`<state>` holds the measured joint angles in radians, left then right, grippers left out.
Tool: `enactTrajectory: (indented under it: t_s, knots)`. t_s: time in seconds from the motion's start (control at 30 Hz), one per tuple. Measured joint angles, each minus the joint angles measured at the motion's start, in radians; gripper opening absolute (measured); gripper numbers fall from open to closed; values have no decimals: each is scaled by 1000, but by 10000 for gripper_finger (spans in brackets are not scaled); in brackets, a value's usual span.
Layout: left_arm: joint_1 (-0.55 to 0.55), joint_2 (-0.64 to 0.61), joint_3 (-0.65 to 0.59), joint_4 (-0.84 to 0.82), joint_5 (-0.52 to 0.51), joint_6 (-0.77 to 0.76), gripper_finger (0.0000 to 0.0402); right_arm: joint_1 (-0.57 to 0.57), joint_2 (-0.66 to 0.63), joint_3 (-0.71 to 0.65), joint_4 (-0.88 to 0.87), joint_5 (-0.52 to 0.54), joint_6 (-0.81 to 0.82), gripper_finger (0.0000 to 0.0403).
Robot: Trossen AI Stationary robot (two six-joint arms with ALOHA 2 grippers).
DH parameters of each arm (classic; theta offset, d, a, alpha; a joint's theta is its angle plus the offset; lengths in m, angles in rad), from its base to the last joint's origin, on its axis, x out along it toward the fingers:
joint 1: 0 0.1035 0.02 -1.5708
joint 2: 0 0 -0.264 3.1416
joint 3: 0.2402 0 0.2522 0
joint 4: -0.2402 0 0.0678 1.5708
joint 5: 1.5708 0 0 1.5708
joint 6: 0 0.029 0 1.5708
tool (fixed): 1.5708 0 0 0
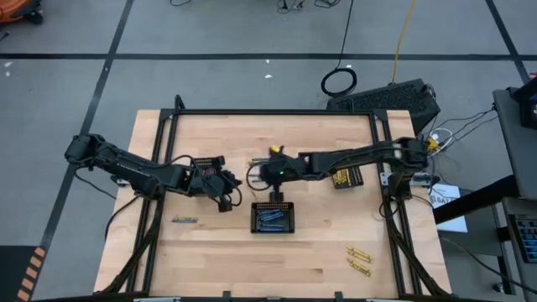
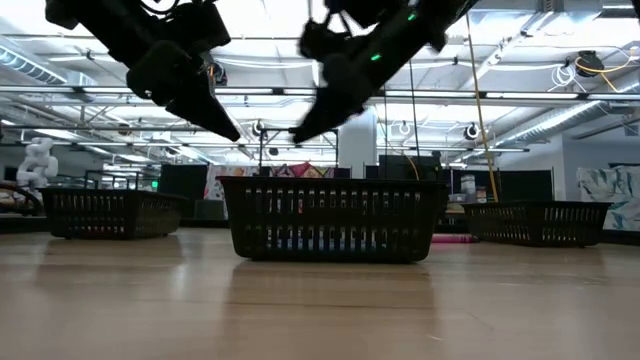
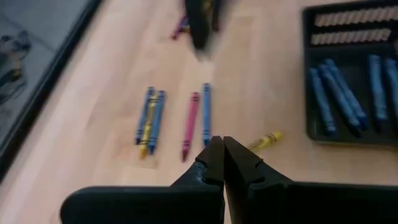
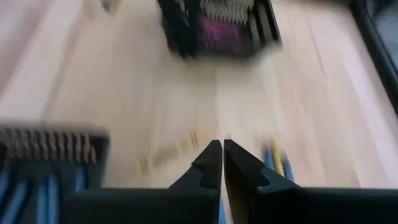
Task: Sort crayons
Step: Put the yellow crayon into the right black basket
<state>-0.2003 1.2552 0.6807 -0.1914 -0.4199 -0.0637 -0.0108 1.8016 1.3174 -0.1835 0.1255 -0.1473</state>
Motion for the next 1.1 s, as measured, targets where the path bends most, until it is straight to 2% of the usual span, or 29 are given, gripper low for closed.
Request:
enactTrajectory:
  t_s: [0.07, 0.17, 0.27, 0.43, 0.53, 0.67, 0.93, 1.0, 1.1]
  knots:
    - [1, 16, 0, -4, 63, 55, 1, -1, -60, -1, -121, 58, 28, 2]
    - [25, 57, 0, 13, 185, 126, 3, -1, -158, -91, -151, 131, 71, 2]
    - [91, 131, 0, 37, 303, 155, 20, 7, -265, -263, -70, 135, 126, 2]
    - [169, 258, 0, 121, 371, 332, 74, 44, -460, -511, 138, 135, 238, 2]
    - [208, 312, 0, 162, 420, 433, 105, 60, -548, -593, 208, 137, 275, 2]
    - [251, 369, 1, 205, 458, 512, 130, 66, -620, -625, 220, 138, 289, 2]
    - [287, 416, 5, 236, 506, 568, 133, 65, -634, -628, 230, 139, 259, 2]
    - [292, 416, 5, 226, 533, 567, 122, 65, -635, -628, 233, 139, 259, 2]
    - [291, 417, 5, 206, 544, 567, 84, 65, -634, -628, 237, 137, 259, 2]
